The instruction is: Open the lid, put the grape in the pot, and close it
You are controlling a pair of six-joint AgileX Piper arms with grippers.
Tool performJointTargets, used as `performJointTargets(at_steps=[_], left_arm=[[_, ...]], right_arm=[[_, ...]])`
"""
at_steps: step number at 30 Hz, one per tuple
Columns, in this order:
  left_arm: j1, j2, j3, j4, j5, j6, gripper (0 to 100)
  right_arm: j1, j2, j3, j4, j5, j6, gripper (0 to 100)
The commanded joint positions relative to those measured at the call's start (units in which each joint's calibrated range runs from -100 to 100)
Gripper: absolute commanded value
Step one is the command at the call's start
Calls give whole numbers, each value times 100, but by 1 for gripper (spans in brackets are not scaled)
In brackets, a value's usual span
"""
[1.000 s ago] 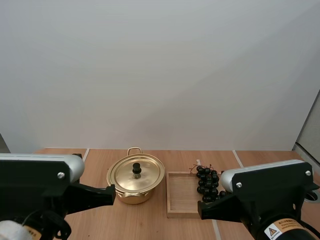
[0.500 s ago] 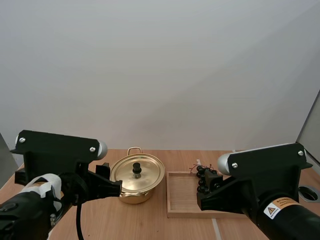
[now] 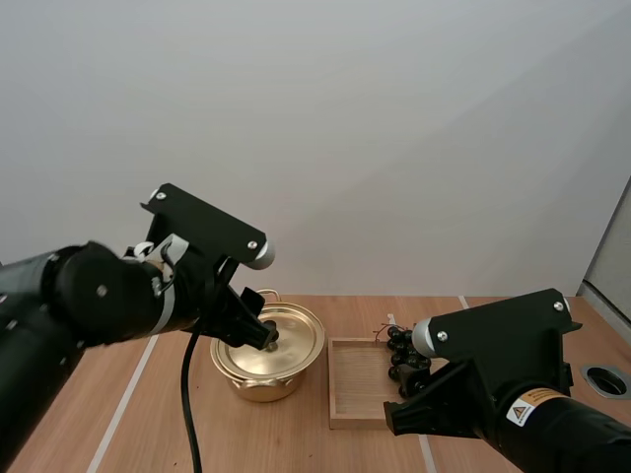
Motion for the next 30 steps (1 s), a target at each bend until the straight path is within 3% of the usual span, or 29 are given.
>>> performJointTargets(at_steps=[1,8,15,30], left_arm=[[-5,972,-300,-533,55,463,100],[-174,2756,-1112,-717,-50,852,100],[-181,3852,-1556,-565,-6,852,100],[-181,4499,-1614,-386,-24,852,100]], right_arm=[[-23,98,-106,-31,37,-57,100],[-23,191,-106,-31,90,-85,100],[-23,189,-106,-31,153,-95,100],[-23,189,-106,-31,153,-95,100]])
